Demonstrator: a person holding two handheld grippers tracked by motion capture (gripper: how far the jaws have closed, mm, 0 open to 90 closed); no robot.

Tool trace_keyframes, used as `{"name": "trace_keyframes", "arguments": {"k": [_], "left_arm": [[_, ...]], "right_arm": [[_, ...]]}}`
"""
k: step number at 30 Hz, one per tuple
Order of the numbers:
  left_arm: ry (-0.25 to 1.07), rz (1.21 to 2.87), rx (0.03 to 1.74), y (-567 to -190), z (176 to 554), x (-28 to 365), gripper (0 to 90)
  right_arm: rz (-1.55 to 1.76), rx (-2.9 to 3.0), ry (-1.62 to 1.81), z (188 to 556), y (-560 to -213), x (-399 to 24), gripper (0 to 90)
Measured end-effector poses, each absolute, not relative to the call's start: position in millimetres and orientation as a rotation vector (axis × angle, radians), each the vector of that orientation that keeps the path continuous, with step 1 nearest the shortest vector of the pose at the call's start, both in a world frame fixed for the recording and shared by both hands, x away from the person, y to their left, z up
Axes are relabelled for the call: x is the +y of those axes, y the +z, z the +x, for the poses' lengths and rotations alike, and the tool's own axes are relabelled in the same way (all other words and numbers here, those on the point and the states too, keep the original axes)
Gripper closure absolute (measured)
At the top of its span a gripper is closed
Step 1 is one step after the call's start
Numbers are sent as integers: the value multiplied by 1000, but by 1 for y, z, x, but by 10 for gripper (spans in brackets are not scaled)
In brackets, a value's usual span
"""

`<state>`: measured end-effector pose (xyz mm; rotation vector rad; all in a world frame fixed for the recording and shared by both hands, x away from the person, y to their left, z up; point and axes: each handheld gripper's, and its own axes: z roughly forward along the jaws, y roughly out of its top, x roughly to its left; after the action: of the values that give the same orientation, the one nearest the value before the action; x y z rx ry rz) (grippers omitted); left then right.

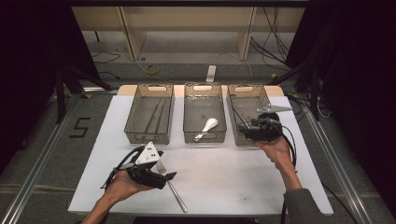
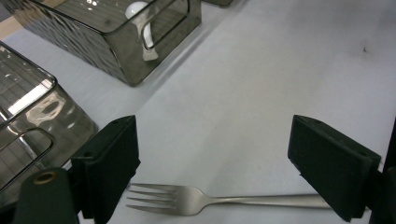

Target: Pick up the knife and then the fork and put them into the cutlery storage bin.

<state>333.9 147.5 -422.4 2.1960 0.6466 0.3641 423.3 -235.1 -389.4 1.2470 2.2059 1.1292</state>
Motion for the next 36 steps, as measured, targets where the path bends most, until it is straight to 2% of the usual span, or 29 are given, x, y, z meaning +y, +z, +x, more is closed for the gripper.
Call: {"name": "trace_keyframes", "arguments": {"k": [6, 16, 29, 36], "left_arm": [[338, 2317, 567, -427, 332, 143, 175], [295, 2510, 442, -433, 341, 134, 229], [195, 2665, 350, -447, 351, 118, 229], [178, 2751, 265, -451, 353, 111, 267]], "right_arm": [[1167, 2232, 1229, 379, -405, -234, 354], [1092, 2263, 1285, 337, -414, -235, 335], [1091, 2260, 1347, 312, -425, -231, 276], [1085, 2268, 1355, 308, -426, -230, 274]]}}
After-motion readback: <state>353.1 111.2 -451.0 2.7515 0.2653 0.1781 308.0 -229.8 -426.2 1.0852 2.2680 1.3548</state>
